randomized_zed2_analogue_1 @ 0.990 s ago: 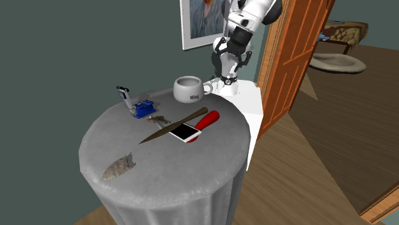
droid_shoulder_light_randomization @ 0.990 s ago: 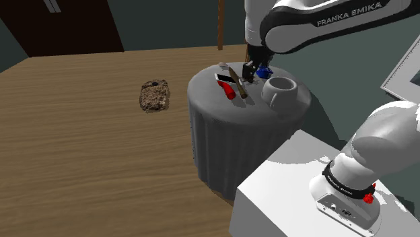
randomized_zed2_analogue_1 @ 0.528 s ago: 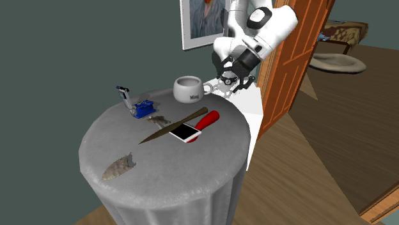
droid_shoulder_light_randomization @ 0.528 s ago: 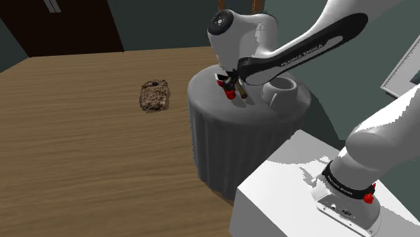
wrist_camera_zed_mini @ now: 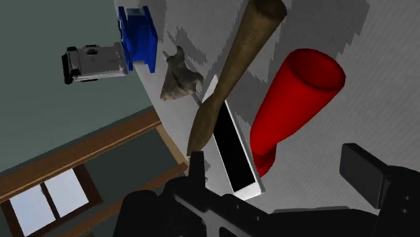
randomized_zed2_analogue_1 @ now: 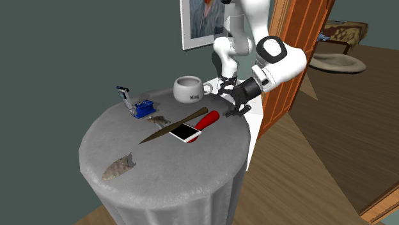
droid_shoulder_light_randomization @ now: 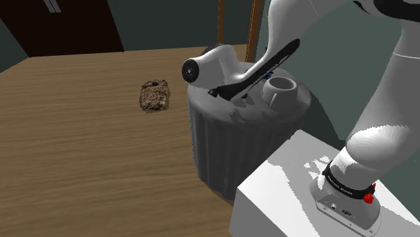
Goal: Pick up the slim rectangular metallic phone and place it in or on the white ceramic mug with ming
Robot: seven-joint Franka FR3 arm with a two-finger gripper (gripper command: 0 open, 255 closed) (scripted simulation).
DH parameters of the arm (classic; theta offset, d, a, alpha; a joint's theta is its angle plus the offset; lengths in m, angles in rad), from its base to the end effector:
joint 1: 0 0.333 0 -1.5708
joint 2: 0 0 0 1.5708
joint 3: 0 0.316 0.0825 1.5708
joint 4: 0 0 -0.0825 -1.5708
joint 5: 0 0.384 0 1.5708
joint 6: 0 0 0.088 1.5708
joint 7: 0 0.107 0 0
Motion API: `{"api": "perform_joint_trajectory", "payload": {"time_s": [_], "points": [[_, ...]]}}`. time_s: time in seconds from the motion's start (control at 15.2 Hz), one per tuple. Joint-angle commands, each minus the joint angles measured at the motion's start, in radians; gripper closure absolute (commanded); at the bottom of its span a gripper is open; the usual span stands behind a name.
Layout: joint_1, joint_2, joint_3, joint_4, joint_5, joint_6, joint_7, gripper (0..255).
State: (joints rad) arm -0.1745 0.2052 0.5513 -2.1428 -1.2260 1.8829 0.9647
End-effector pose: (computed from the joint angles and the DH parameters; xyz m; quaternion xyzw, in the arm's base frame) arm 0.5313 0.1297 0.3239 0.8757 0.0440 0.1535 0.4556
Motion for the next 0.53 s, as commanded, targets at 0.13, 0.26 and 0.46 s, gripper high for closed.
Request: {"api": "perform_joint_trajectory", "payload": {"time_s": [0.13, 0.26, 0.46], "points": [[0.08, 0.215, -0.048, 0.146, -0.213, -0.16, 0.093, 0], [0.122, 0.315, -0.085, 0.229, -0.3, -0.227, 0.112, 0], [0.175, 0.436, -0.139, 0.342, -0.398, -0.295, 0.12, 0]]}}
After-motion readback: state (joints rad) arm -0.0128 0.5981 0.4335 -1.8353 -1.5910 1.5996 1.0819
